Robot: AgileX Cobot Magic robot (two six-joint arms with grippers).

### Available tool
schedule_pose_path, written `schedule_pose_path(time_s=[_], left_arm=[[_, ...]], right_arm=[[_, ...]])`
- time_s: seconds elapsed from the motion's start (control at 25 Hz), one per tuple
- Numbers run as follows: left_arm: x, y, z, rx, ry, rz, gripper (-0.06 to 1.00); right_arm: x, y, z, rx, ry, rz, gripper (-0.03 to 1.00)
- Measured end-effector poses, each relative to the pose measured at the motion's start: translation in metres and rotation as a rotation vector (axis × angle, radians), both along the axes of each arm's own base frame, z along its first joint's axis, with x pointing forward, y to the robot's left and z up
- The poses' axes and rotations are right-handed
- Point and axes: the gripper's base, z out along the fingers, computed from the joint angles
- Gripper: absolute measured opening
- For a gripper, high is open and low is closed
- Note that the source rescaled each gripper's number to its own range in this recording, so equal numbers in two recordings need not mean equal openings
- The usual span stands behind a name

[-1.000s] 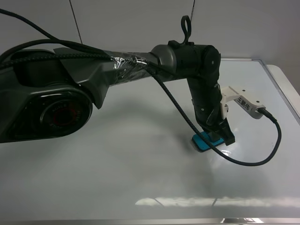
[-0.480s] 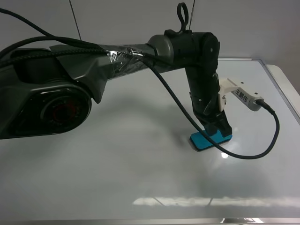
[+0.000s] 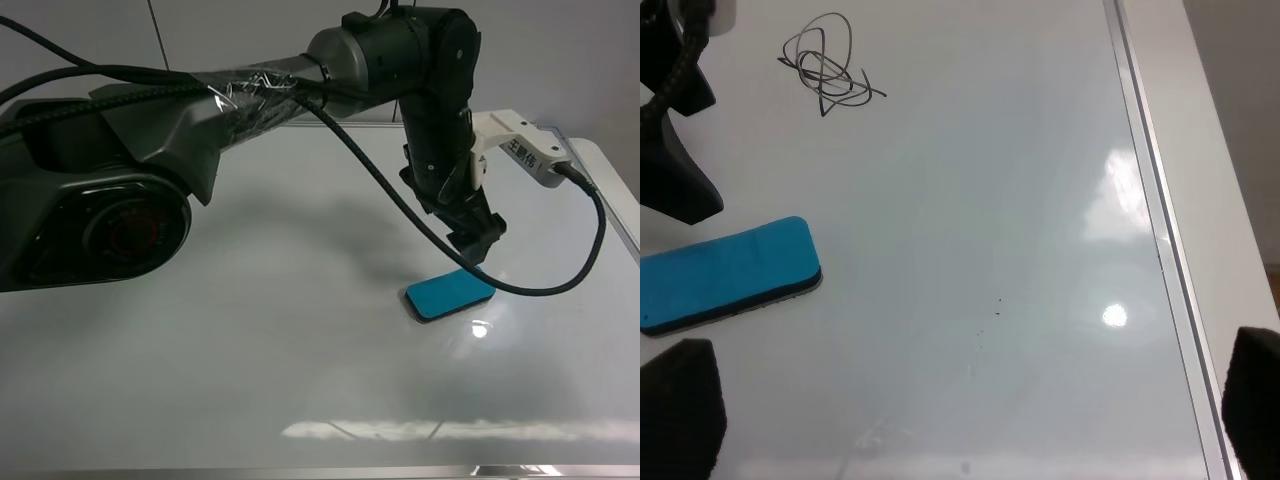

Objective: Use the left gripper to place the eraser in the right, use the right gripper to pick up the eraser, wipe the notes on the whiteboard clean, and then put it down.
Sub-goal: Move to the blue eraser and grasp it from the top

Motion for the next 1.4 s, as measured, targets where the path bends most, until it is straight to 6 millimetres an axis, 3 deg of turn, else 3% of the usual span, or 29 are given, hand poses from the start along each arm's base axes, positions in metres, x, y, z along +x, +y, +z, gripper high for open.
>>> schedule_pose_path(time_s=[0.12, 0.48, 0.6, 0.72, 0.88, 1.08, 1.24, 1.4], left_arm=[[0.001, 0.0, 0.0, 0.005, -0.005, 0.006, 0.99], [0.005, 0.005, 0.001, 0.005, -0.006, 0.022, 1.0], [0.02, 0.018, 0.013, -0.014, -0.012, 0.073, 1.0], [0.048, 0.05, 0.042, -0.055, -0.044, 0.161, 1.0], [0.09, 0.118, 0.095, -0.127, -0.111, 0.314, 1.0], [0.124, 0.233, 0.16, -0.235, -0.134, 0.562, 1.0], [0.132, 0.332, 0.208, -0.399, -0.136, 0.814, 1.0], [0.114, 0.425, 0.243, -0.537, -0.134, 1.049, 1.0]], right_arm=[[0.0, 0.0, 0.0, 0.0, 0.0, 0.0, 1.0], [0.0, 0.0, 0.0, 0.0, 0.0, 0.0, 1.0], [0.0, 0.0, 0.0, 0.0, 0.0, 0.0, 1.0], [0.0, 0.0, 0.0, 0.0, 0.0, 0.0, 1.0], [0.0, 0.0, 0.0, 0.0, 0.0, 0.0, 1.0], [0.0, 0.0, 0.0, 0.0, 0.0, 0.0, 1.0], [0.0, 0.0, 0.0, 0.0, 0.0, 0.0, 1.0], [0.0, 0.0, 0.0, 0.0, 0.0, 0.0, 1.0]])
